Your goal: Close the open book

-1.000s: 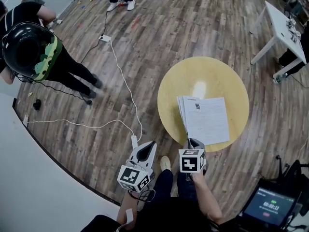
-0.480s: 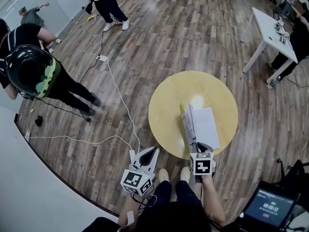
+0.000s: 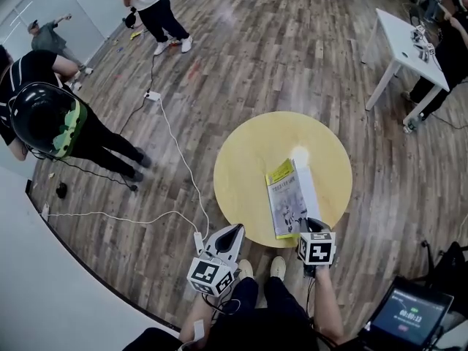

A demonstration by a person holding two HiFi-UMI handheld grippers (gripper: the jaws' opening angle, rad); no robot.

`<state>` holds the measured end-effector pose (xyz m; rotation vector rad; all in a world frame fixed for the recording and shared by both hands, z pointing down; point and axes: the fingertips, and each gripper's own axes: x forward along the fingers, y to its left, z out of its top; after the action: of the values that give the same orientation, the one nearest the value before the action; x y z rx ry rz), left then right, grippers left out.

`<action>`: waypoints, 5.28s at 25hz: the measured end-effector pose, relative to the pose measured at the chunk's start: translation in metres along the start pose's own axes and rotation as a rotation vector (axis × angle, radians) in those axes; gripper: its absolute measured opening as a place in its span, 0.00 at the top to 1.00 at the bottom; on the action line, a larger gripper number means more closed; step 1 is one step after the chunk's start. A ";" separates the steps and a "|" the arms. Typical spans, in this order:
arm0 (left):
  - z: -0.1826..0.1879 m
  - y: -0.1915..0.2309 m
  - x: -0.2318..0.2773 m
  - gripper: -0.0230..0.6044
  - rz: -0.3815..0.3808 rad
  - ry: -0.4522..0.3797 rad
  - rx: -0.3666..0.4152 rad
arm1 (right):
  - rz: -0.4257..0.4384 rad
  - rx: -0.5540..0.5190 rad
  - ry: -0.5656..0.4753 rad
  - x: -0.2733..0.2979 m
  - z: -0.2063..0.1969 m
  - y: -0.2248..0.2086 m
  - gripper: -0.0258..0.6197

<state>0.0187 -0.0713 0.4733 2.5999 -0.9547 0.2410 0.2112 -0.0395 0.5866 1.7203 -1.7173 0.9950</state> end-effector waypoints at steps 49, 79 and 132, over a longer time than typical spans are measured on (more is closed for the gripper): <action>-0.081 -0.013 0.064 0.97 0.010 0.162 -0.029 | 0.008 0.098 0.099 0.070 -0.068 -0.085 0.87; -0.078 -0.016 0.043 0.97 0.014 0.137 -0.010 | -0.114 0.005 0.069 0.058 -0.064 -0.094 0.86; 0.154 -0.039 -0.102 0.97 0.011 -0.379 0.274 | 0.222 -0.181 -0.827 -0.234 0.131 0.149 0.96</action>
<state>-0.0279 -0.0434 0.2922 2.9584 -1.1278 -0.1366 0.0981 -0.0093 0.3029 1.9880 -2.4443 0.1580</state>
